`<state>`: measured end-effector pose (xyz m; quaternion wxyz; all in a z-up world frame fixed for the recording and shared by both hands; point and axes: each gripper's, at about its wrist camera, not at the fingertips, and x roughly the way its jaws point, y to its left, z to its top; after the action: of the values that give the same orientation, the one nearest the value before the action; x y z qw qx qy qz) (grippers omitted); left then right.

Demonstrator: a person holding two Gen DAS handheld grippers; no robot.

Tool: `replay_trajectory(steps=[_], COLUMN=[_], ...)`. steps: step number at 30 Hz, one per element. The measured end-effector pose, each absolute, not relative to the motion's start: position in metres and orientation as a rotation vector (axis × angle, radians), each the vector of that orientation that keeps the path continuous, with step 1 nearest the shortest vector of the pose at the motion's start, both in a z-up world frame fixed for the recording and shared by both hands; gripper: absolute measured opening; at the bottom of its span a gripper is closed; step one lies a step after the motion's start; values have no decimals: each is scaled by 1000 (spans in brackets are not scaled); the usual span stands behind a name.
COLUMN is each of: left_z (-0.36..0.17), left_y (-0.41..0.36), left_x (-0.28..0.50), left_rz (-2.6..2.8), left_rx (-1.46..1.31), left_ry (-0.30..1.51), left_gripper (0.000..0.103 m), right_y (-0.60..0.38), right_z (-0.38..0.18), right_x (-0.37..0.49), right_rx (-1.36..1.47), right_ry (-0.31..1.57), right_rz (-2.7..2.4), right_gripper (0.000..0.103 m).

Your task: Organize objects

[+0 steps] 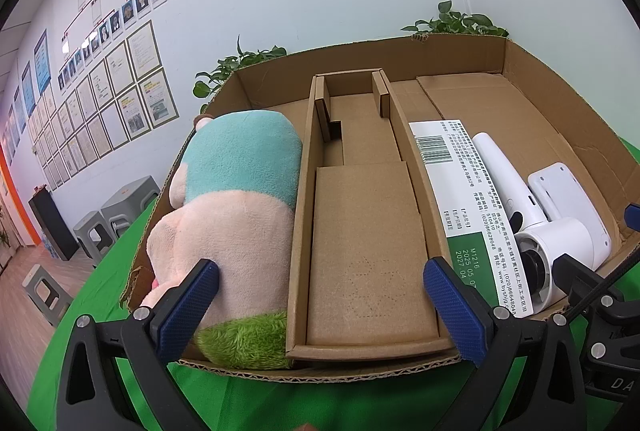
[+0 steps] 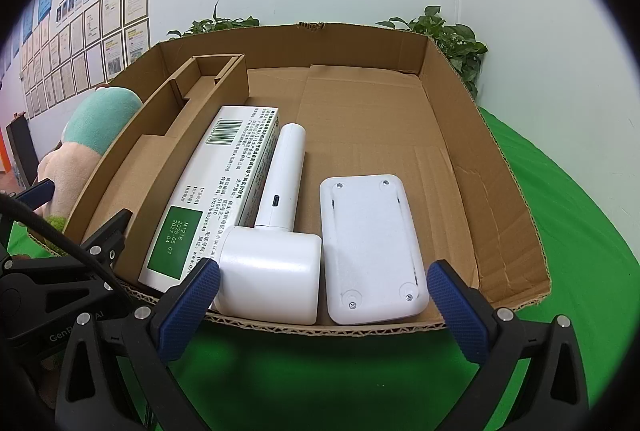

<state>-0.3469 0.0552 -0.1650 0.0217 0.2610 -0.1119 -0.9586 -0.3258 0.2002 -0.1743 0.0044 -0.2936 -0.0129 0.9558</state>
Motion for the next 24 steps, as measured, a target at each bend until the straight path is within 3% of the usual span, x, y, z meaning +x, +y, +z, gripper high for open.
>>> replay_trajectory(steps=[24], left_z=[-165], left_y=[56], left_x=[-347], left_rz=[-2969], left_rx=[809], left_ry=[-345], left_gripper=[103], right_y=[200], right_z=[-174], right_x=[-325], right_rx=[-920], right_ry=[-40], right_rz=[2995], right_gripper=[103])
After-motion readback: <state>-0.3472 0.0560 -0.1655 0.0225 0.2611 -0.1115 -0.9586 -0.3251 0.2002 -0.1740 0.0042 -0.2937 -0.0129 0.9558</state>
